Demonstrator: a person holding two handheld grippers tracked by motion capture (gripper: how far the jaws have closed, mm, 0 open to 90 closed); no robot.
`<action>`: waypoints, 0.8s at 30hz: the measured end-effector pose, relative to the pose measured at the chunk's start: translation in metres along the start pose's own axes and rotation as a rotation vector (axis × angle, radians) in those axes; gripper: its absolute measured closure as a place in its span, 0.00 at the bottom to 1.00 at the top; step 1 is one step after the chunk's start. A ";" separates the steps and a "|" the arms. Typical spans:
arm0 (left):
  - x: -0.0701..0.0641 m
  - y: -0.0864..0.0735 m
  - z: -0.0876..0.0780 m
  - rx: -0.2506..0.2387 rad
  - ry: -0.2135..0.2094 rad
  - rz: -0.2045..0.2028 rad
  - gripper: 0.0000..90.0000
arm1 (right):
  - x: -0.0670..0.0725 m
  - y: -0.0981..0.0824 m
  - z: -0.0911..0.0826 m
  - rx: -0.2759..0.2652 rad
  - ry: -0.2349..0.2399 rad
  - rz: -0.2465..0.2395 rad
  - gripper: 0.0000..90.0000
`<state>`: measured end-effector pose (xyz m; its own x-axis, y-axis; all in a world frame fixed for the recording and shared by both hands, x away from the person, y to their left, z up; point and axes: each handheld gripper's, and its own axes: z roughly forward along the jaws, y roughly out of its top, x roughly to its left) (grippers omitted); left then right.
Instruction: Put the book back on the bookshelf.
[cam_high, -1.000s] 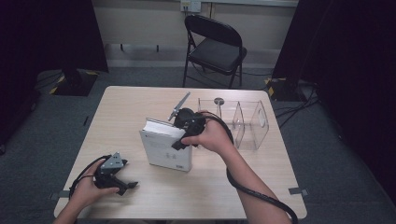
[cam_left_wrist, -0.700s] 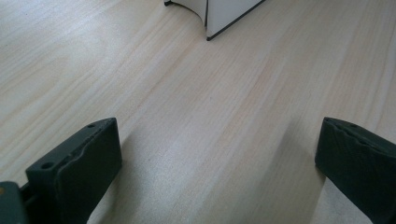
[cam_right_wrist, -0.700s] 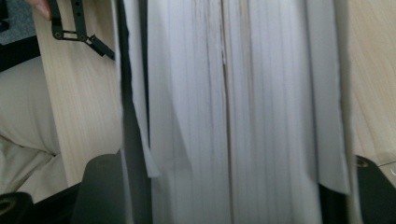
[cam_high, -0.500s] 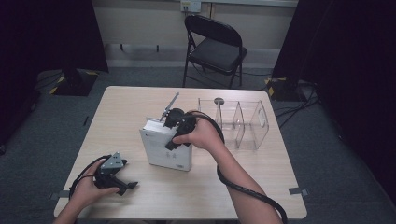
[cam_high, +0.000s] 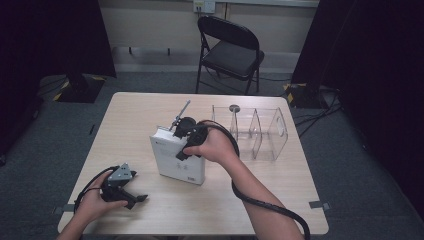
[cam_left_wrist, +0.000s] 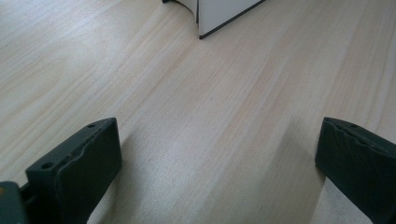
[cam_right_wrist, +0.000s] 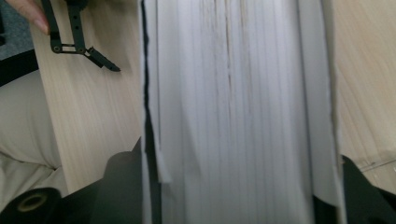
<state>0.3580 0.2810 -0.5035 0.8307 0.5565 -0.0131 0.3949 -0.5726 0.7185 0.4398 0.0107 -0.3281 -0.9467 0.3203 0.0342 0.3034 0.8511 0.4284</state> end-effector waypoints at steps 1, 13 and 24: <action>0.000 0.000 0.000 0.000 0.000 0.000 0.00 | 0.001 0.000 -0.001 0.005 -0.006 0.013 0.56; 0.001 0.001 0.000 0.005 0.001 0.005 0.00 | -0.001 -0.011 -0.010 -0.016 0.022 0.087 0.57; 0.001 0.001 0.000 0.005 0.004 0.008 0.00 | 0.003 -0.034 -0.029 -0.031 -0.006 0.095 0.58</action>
<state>0.3589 0.2812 -0.5030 0.8324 0.5542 -0.0045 0.3902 -0.5804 0.7148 0.4231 -0.0299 -0.3161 -0.9132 0.4013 0.0706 0.3880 0.8035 0.4514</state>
